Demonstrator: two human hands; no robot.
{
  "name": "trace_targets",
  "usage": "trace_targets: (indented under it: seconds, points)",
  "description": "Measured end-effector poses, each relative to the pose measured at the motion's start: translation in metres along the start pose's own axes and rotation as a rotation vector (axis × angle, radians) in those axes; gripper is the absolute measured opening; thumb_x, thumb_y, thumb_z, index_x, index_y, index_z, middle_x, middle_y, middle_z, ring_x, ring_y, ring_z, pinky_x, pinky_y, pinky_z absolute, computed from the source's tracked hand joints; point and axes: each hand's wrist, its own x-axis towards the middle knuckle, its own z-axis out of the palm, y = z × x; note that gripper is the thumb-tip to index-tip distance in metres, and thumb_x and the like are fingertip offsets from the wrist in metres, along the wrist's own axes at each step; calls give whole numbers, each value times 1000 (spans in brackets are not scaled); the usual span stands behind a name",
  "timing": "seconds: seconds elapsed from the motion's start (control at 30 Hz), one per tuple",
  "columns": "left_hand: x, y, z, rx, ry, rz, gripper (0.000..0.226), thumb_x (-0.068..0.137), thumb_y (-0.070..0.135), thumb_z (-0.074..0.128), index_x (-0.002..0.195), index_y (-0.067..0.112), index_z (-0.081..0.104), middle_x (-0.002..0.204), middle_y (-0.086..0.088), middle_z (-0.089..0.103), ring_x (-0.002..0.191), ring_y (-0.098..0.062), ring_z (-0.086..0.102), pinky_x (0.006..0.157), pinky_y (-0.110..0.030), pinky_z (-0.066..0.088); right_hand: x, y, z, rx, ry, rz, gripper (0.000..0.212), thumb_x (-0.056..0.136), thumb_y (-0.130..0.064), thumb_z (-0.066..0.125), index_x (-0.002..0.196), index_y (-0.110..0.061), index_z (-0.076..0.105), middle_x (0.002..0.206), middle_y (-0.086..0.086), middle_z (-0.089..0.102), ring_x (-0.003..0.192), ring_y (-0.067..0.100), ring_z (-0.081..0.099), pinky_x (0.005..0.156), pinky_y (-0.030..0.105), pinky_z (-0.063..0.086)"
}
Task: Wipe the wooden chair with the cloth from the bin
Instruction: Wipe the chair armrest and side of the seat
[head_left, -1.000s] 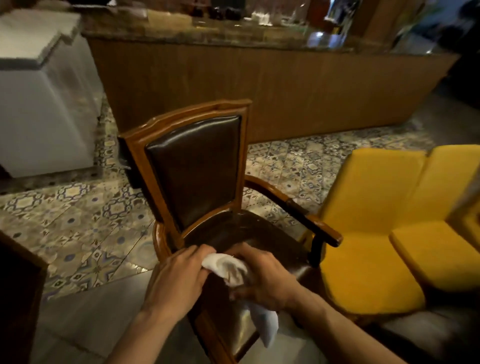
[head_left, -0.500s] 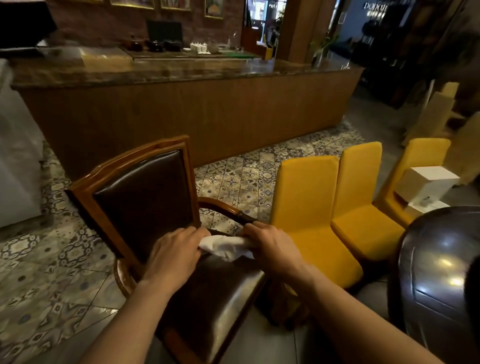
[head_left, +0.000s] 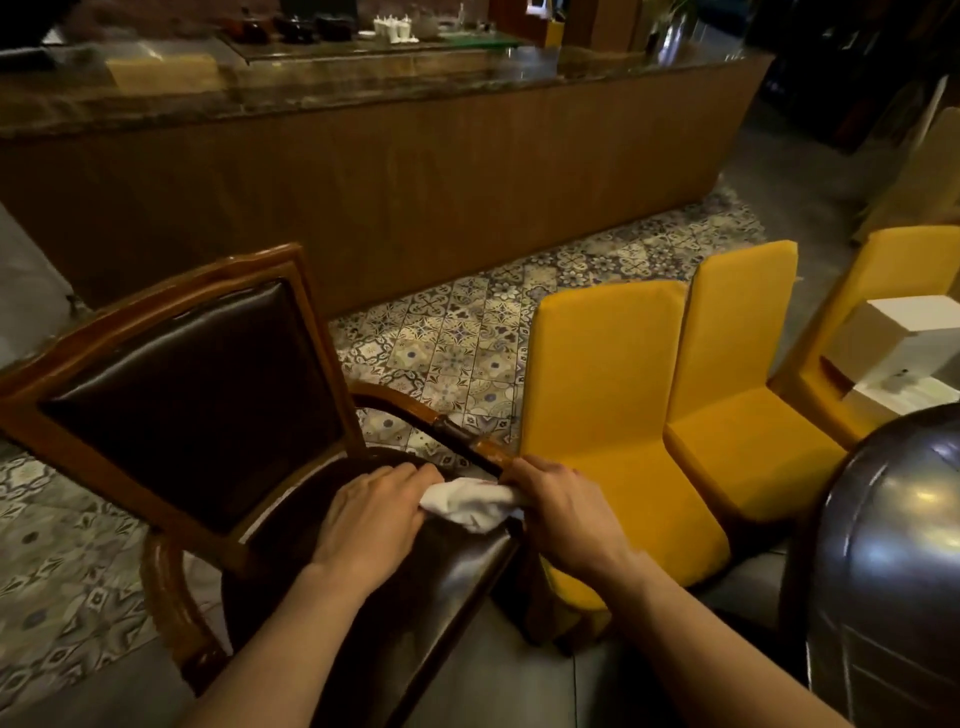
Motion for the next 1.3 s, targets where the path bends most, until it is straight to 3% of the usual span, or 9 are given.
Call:
trace_targets:
  seconds: [0.2,0.4,0.6,0.73,0.83,0.9,1.0,1.13,1.3]
  points:
    - [72,18,52,-14,-3,-59,44,88,23,71,128,33,55,119,11,64,106,-14,62,84,-32,51,52,75,22,7,4,-37,29,82,-17,68,110,-24,60,106,2,61,93,27,60,63,30,32]
    - [115,1,117,-32,-44,-81,45,82,15,76,123,24,60,116,3,66,103,-22,64,83,-38,54,90,116,81,24,-22,-39,35,77,-14,77,106,-21,60,102,2,59,86,26,60,64,28,30]
    - [160,-36,202,-58,-58,-12,51,78,10,79,125,18,64,140,-2,61,131,-24,55,110,-39,41,126,146,159,-1,-36,43,42,76,-18,78,112,-21,57,104,1,58,83,23,56,62,27,33]
    - [183,-58,252,-69,-99,69,54,84,12,73,135,15,56,156,-4,45,149,-18,33,124,-34,15,148,156,201,36,-88,19,45,89,-25,54,134,-27,54,133,1,56,116,27,53,86,38,51]
    - [192,-73,278,-104,-152,125,64,89,16,68,148,16,42,164,-2,30,153,-14,17,125,-32,4,155,158,224,14,-189,-31,55,97,-36,47,151,-32,40,155,-3,43,146,24,31,106,43,39]
    - [195,-81,286,-134,-159,157,67,89,17,67,150,16,39,164,0,29,153,-12,15,125,-30,2,155,159,232,-14,-237,-38,64,95,-50,44,155,-33,33,162,-4,34,153,21,20,112,44,33]
    - [200,-93,285,-229,-191,203,66,84,27,67,144,23,40,162,4,33,152,-8,17,125,-28,2,156,160,236,-25,-218,-24,66,95,-65,41,153,-34,39,161,-4,38,152,22,23,110,45,35]
    - [215,-102,280,-294,-173,197,71,92,41,48,156,25,23,166,5,22,153,-3,6,124,-26,-5,159,163,241,-10,-152,-22,50,95,-43,61,142,-29,56,151,-4,52,146,23,38,99,46,46]
    - [228,-89,296,-112,-189,173,69,102,52,7,161,17,7,169,1,2,154,-9,-10,126,-34,-2,156,172,245,-1,-97,-55,49,86,-30,74,134,-25,64,143,-3,59,137,24,49,92,44,51]
